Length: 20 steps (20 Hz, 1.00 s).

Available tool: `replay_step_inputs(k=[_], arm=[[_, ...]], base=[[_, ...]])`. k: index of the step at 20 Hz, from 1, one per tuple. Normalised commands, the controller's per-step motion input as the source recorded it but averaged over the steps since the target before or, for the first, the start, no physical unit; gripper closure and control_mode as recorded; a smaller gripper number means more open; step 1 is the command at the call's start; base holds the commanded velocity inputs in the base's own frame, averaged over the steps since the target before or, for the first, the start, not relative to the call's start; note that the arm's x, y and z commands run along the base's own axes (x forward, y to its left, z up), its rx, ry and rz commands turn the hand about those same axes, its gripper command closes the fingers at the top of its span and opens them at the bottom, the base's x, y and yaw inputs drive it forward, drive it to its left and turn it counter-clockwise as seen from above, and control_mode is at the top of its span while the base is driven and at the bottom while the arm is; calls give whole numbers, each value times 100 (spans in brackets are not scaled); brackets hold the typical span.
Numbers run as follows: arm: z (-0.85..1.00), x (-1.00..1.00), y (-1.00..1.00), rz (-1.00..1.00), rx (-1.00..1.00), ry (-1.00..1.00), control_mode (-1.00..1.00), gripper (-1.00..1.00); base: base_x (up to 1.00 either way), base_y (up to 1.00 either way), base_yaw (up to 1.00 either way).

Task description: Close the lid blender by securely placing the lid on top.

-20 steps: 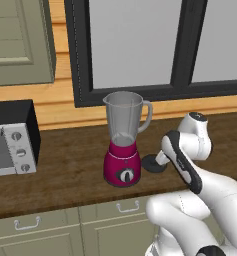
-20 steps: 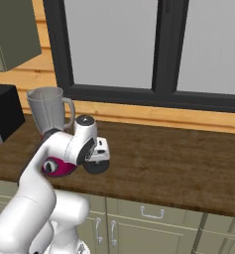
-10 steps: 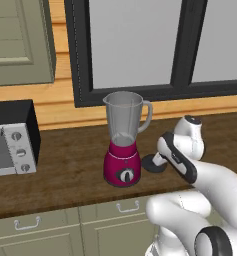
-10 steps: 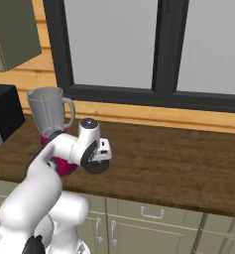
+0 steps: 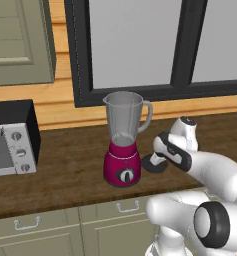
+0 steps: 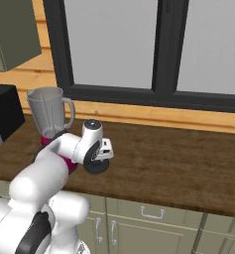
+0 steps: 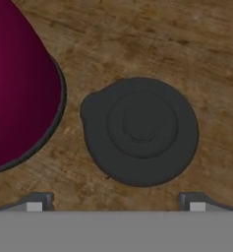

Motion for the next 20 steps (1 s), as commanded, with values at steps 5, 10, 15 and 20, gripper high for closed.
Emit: replay_step_inputs(k=[5, 10, 15, 20], arm=[[-18, 24, 0, 3, 0, 0, -100, -100], [-19, 21, 0, 4, 0, 0, -100, -100], [-24, 18, 0, 4, 0, 0, -100, -100], [-25, 17, 0, 4, 0, 0, -100, -100]], base=[[0, 0, 0], [0, 0, 0], [0, 0, 0], [0, 0, 0]])
